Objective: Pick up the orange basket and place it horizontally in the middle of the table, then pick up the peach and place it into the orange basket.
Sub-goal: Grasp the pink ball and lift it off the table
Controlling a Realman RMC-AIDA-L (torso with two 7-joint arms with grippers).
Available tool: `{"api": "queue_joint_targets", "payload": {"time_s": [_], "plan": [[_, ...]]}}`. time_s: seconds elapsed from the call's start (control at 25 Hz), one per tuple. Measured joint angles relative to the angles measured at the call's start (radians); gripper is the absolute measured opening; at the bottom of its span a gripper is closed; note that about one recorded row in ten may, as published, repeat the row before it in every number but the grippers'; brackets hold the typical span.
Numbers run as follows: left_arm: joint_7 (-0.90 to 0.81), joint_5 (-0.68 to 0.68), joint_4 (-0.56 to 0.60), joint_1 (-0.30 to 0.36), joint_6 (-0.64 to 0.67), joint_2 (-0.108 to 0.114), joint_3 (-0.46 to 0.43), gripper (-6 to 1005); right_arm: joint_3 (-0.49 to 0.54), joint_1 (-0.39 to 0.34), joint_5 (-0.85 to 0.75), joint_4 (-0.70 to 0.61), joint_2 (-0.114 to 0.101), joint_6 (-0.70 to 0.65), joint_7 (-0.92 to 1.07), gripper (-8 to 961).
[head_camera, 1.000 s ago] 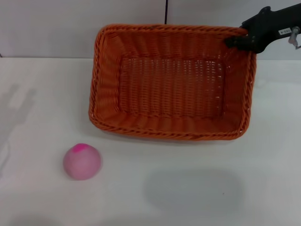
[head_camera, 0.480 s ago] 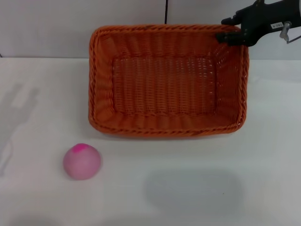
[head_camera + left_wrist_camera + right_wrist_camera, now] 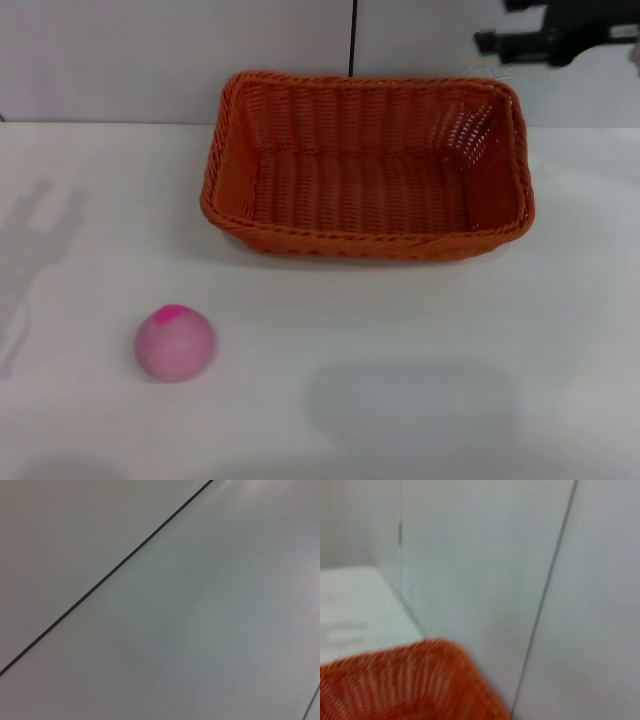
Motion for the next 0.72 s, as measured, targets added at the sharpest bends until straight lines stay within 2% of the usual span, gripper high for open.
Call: {"api": "queue_joint_targets", "payload": {"time_s": [0.04, 0.08, 0.2, 0.24, 0.28, 0.32, 0.4, 0.44, 0.48, 0.56, 0.6, 0.64, 0.68, 0.72], "plan": [[0.000, 0.000, -0.001, 0.001, -0.002, 0.001, 0.007, 744, -0.004, -0.078, 0.106, -0.092, 0.024, -0.010, -0.012, 630], [0.000, 0.000, -0.005, 0.001, -0.006, 0.004, 0.022, 743, -0.004, -0.078, 0.106, -0.092, 0.024, -0.010, -0.012, 630], [0.000, 0.013, -0.033, 0.005, -0.013, 0.014, 0.073, 741, -0.010, -0.194, 0.284, -0.159, 0.044, -0.027, -0.035, 630], [0.000, 0.019, -0.040, 0.006, -0.013, 0.018, 0.086, 740, -0.008, -0.266, 0.414, -0.160, 0.048, -0.046, -0.046, 630], [0.000, 0.036, -0.051, 0.007, -0.015, 0.022, 0.098, 740, -0.008, -0.266, 0.414, -0.160, 0.048, -0.046, -0.046, 630], [0.000, 0.036, -0.051, 0.007, -0.015, 0.022, 0.098, 739, -0.005, -0.307, 0.484, -0.148, 0.049, -0.058, -0.053, 630], [-0.002, 0.149, -0.089, 0.005, -0.025, 0.048, 0.121, 738, -0.002, -0.378, 0.620, -0.097, 0.049, -0.087, -0.086, 630], [-0.003, 0.174, -0.095, 0.002, -0.026, 0.055, 0.122, 737, 0.001, -0.443, 0.745, -0.031, 0.049, -0.116, -0.137, 630], [-0.003, 0.174, -0.095, 0.002, -0.026, 0.055, 0.122, 736, 0.001, -0.443, 0.745, -0.031, 0.049, -0.116, -0.137, 630], [-0.008, 0.318, -0.127, -0.008, -0.038, 0.081, 0.124, 735, 0.017, -0.495, 0.863, 0.062, 0.049, -0.154, -0.204, 630], [-0.009, 0.370, -0.150, -0.008, -0.044, 0.086, 0.124, 734, 0.033, -0.508, 0.903, 0.114, 0.048, -0.179, -0.240, 630], [-0.009, 0.432, -0.178, -0.007, -0.051, 0.091, 0.124, 733, 0.097, -0.525, 0.958, 0.252, 0.043, -0.250, -0.316, 630], [-0.009, 0.432, -0.178, -0.007, -0.051, 0.091, 0.124, 733, 0.097, -0.525, 0.958, 0.252, 0.043, -0.250, -0.316, 630], [-0.009, 0.432, -0.178, -0.007, -0.051, 0.091, 0.124, 732, 0.142, -0.526, 0.965, 0.326, 0.039, -0.286, -0.348, 630]]}}
